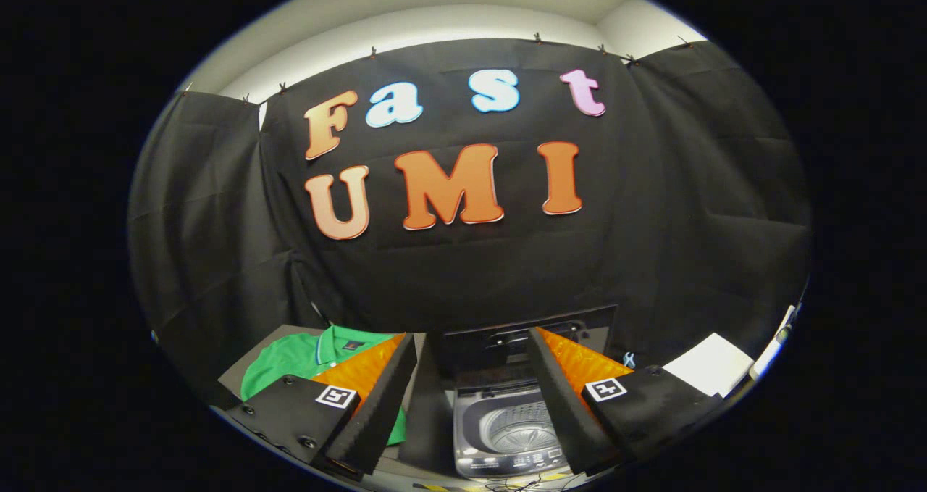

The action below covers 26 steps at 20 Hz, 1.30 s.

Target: Put the clothes into the washing machine and then close the washing machine lid.

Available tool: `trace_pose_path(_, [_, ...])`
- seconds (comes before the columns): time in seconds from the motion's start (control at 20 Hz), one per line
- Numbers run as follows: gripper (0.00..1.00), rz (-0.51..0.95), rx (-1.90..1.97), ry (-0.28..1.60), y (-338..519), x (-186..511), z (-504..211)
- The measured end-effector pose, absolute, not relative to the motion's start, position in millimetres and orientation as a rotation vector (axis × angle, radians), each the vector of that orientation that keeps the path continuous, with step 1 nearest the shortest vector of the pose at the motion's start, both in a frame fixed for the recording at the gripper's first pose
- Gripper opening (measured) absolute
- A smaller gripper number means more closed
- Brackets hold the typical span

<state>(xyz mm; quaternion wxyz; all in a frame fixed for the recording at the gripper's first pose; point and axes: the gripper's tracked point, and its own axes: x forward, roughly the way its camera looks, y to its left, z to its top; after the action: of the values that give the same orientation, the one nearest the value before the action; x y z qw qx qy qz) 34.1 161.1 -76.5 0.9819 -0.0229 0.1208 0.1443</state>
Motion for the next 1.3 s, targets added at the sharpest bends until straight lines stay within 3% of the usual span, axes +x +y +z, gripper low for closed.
trace_pose_path(0.35, [0.99, 0.453, -0.066, 0.374, 253, 30, -128])
trace_pose_path(0.85, [0.99, 0.568, -0.132, 0.501, 338, 11, -194])
trace_pose_path(1.1, [0.99, 0.59, -0.183, 0.556, 362, 5, -223])
trace_pose_path(1.3, [0.99, 0.526, -0.24, 0.589, 356, 11, -245])
